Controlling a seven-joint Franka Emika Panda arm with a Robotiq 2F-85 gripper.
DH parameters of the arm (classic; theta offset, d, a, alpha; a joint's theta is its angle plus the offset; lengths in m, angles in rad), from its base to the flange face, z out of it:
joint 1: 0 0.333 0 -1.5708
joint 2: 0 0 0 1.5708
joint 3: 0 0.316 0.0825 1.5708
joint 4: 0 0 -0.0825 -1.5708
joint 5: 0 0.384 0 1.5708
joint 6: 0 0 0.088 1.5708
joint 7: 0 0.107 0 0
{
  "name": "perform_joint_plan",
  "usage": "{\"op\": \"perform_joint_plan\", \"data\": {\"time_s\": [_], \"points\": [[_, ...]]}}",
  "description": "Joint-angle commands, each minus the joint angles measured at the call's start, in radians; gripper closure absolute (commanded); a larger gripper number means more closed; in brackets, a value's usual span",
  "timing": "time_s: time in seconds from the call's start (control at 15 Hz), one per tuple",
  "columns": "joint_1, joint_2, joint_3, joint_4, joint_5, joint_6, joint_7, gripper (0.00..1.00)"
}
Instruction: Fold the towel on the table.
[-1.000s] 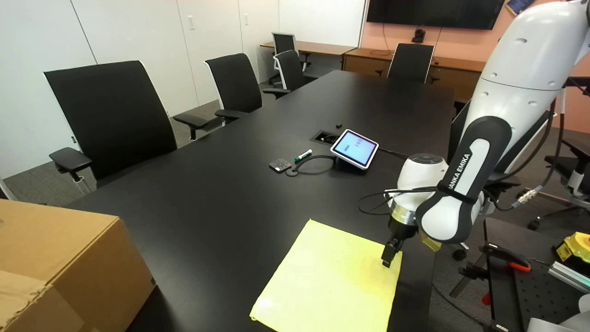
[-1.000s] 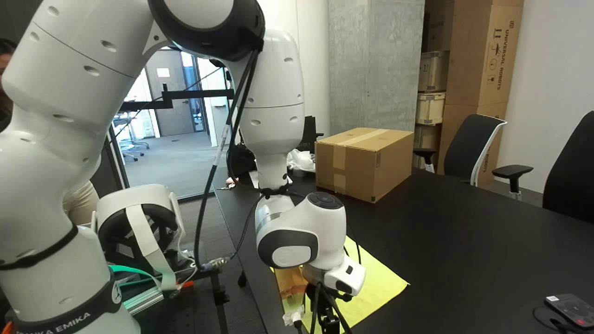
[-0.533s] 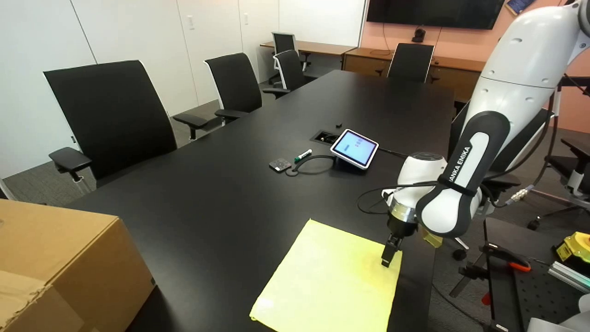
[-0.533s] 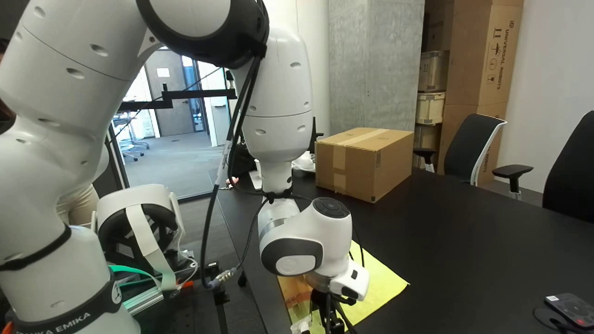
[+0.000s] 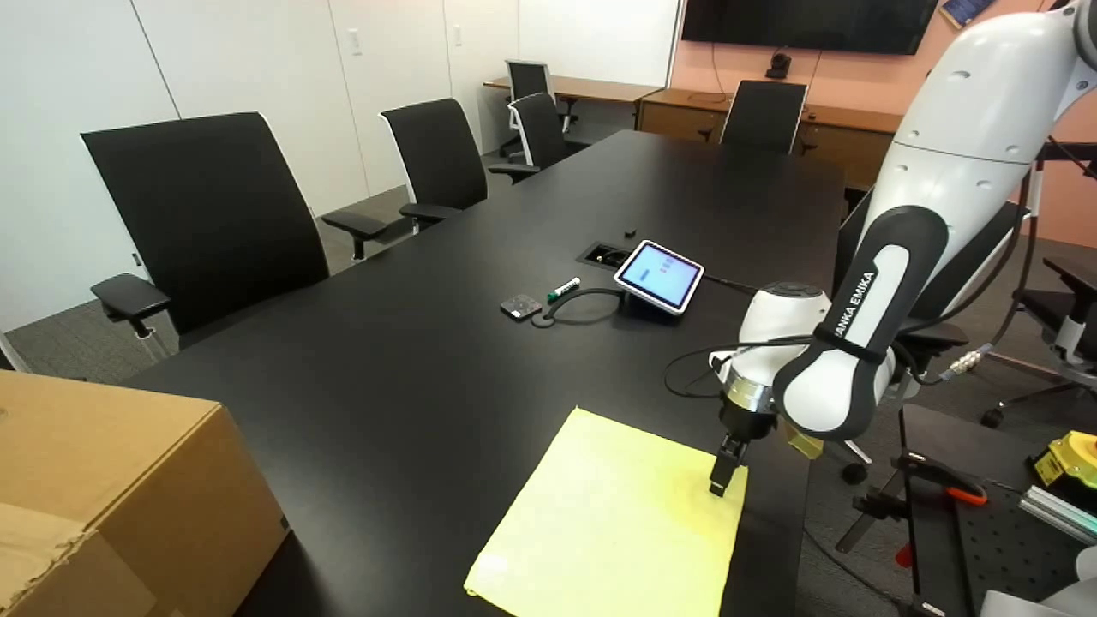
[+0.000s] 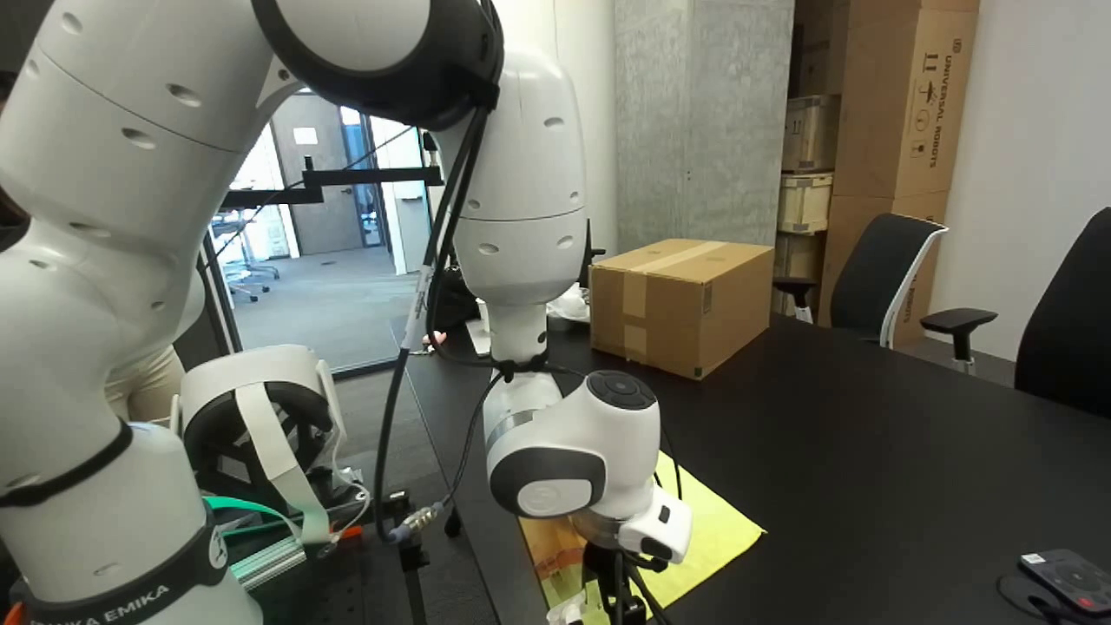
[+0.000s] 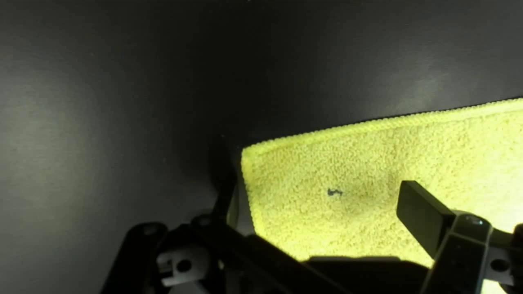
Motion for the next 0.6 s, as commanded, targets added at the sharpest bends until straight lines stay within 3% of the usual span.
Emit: {"op": "perform_joint_plan", "data": {"time_s": [0.0, 0.2, 0.53], "points": [[0.046, 0.015, -0.034, 0.028, -0.012, -0.013, 0.013, 0.11], [0.086, -0.004, -0.068, 0.025, -0.006, -0.034, 0.03, 0.41], [0.146, -0.058, -0.106, 0.011, -0.002, -0.075, 0.056, 0.79]]}}
